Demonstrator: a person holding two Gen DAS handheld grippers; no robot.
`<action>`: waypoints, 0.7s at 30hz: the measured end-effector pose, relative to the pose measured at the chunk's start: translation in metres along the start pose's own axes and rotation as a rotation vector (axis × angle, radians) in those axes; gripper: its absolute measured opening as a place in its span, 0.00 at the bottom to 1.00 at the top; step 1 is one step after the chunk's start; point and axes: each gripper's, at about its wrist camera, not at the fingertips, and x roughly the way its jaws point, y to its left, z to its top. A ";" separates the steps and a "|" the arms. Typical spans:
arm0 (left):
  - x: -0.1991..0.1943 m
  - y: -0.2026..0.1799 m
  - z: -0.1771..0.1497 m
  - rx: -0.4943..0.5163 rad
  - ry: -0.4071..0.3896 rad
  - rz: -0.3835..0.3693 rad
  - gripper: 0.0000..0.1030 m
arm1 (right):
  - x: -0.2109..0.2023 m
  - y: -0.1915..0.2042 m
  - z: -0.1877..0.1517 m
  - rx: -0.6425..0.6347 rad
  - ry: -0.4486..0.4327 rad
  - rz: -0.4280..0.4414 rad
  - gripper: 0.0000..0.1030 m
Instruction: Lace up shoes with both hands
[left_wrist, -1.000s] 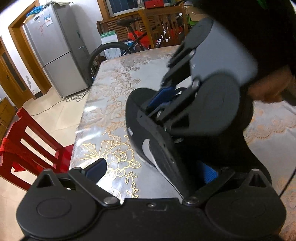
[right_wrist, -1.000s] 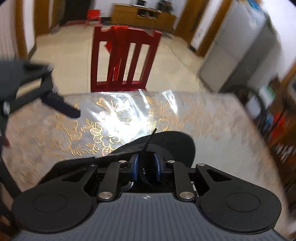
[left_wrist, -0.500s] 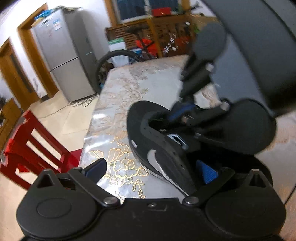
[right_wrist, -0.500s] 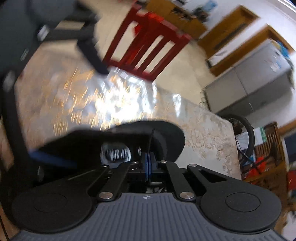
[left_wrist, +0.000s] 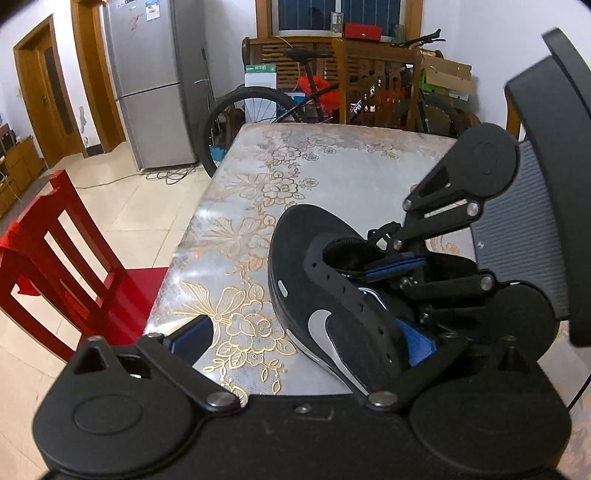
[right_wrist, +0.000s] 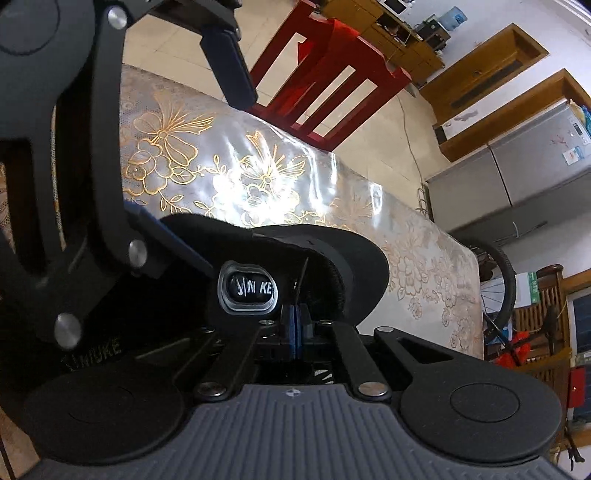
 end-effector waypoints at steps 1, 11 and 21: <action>0.001 0.000 0.000 0.001 0.001 0.001 1.00 | 0.001 0.000 0.001 -0.005 -0.004 0.000 0.01; 0.003 0.003 0.001 -0.010 0.008 -0.004 1.00 | 0.001 -0.002 -0.005 0.088 -0.081 -0.009 0.01; 0.003 0.004 0.000 -0.010 0.011 0.001 1.00 | 0.010 0.002 0.002 0.099 -0.138 -0.042 0.01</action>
